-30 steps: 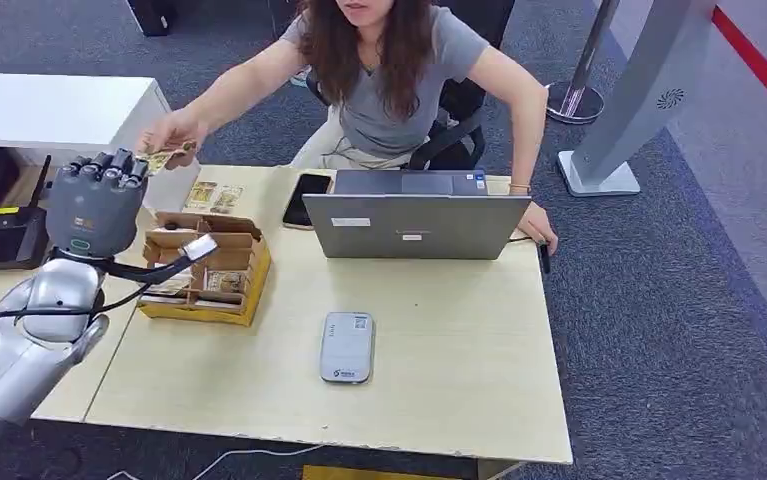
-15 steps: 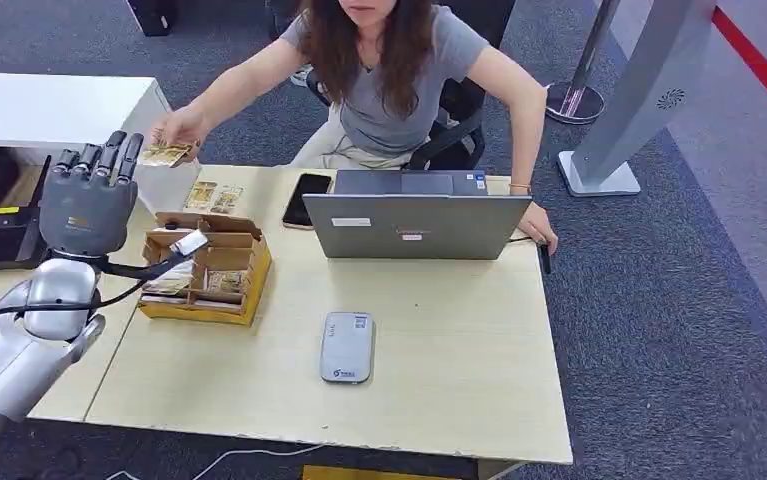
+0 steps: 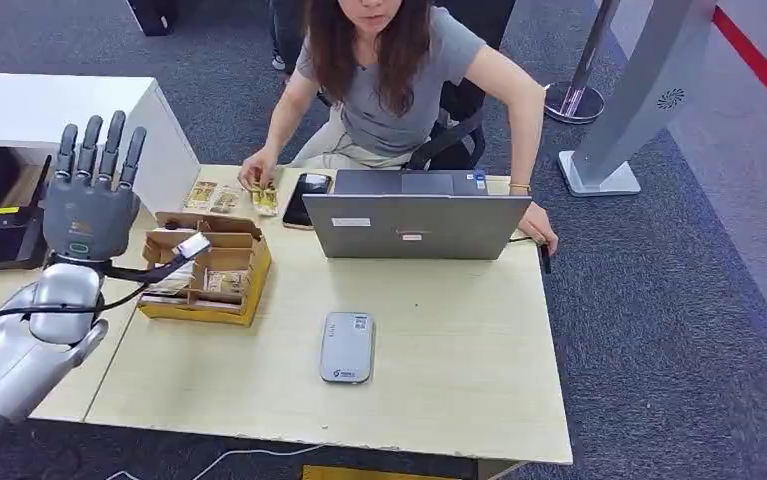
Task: Pass the card to the sensor for recognition and then transmit it.
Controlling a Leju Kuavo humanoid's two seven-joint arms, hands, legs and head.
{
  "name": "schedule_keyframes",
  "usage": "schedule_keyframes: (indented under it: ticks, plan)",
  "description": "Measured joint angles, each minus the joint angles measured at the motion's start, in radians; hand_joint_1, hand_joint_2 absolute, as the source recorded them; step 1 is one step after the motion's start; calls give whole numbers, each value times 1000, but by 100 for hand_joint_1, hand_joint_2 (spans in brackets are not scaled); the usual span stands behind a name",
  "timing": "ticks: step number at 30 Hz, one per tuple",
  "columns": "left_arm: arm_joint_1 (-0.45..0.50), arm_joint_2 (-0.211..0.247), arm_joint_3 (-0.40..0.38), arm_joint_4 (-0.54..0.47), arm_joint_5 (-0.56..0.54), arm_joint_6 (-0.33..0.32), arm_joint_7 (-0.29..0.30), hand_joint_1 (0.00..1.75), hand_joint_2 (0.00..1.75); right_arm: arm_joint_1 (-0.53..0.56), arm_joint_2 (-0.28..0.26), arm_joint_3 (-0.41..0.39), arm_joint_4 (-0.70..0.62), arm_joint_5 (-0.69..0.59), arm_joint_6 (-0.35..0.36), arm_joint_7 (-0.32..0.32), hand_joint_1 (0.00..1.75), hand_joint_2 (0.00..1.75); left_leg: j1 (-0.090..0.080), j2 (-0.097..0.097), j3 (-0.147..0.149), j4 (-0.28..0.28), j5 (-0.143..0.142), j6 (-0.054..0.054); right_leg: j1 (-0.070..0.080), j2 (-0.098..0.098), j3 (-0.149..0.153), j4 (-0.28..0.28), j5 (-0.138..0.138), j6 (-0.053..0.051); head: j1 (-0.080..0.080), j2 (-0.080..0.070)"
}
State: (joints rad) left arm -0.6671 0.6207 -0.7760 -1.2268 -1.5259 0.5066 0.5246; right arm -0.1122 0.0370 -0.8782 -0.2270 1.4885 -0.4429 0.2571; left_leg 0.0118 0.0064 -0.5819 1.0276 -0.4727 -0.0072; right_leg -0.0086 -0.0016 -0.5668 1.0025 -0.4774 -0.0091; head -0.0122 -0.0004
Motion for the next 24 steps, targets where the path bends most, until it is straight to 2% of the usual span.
schedule_keyframes:
  ticks: [6, 10, 20, 24]
  plan:
    - [-40, -26, -109, -8, 0, -9, 58, 0, 175, 25, -5, -16, 0, -32, -4, -18, 0, 0, 0, 0, 0, 0, 0, 0, 0, 0, 0, 0, 1, 1, 0, 0]
    - [-54, -41, -151, -23, 0, -9, 75, 0, 175, 34, -10, -28, 0, -43, -5, -17, 0, 0, 0, 1, 0, 0, 0, 0, 0, 0, 0, 0, 1, 1, 0, 0]
    - [-27, -45, -173, -119, 0, 37, 129, 0, 175, 39, -12, -50, 0, -45, -26, -24, 0, 0, 0, 1, 0, 0, 0, 0, 0, 0, 0, 0, 1, 1, 0, 0]
    - [11, -2, -168, -179, 0, 80, 150, 0, 175, 41, -12, -50, 0, -29, -32, -27, 0, 0, 0, 1, -1, 0, 0, 0, 0, 1, 0, 0, 1, 1, 0, 0]
